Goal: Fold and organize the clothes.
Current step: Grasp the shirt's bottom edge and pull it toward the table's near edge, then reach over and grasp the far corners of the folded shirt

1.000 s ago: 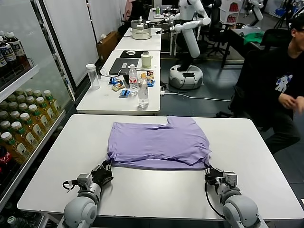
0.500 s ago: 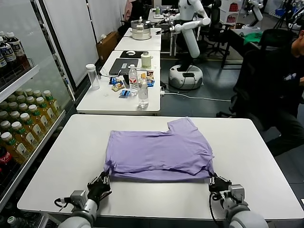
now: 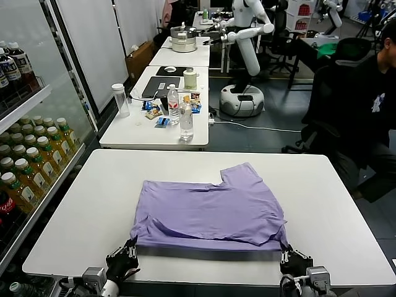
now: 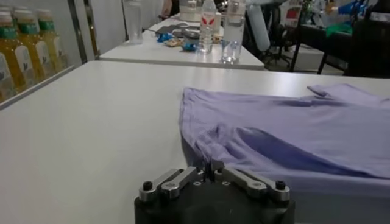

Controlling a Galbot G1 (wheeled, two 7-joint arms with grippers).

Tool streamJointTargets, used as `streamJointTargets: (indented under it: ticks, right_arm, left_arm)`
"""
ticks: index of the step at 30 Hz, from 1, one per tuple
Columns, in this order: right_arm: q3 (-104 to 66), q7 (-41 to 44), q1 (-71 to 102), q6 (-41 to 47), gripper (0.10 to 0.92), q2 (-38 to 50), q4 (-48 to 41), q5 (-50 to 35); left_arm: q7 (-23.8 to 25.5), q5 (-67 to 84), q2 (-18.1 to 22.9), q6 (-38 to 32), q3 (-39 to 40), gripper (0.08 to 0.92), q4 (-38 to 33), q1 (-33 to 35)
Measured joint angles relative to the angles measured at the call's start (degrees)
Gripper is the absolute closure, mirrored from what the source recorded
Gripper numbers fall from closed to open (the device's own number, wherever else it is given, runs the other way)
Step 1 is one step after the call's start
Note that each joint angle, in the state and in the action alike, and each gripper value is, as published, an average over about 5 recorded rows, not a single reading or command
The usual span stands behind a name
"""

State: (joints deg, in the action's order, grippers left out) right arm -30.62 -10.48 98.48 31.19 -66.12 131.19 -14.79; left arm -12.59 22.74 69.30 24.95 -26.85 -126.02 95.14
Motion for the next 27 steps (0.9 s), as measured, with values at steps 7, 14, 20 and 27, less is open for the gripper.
streamJointTargets:
  ticks: [7,14,20,27]
  right_arm:
    - [-0.83,0.27,0.4,-1.78,0.51,-0.35,2.06,1.78]
    - [-1.28,-0.05,-2.42,-2.99,0.31,0.18,2.16,1.71]
    - [-0.32,-0.43,-8.06,-2.51,0.211,-0.57,0.72,1.6]
    - [2.16,-0.64,-16.62,-0.91,0.203,-1.2,-3.81,1.69]
  left_arm:
    - [-0.01,-0.76,-0.38,0.08,-1.02,0.619,-2.6,0.96]
    - [-0.13,0.37,-1.54,-1.48,-2.86,0.42,-4.8,0.22]
    - [-0.53,2.84,-3.56,-2.75,-3.9,0.249,-4.65,-2.41]
    - [-1.26,6.31,-6.33,-2.47,-2.81,0.178,-0.98,-9.06]
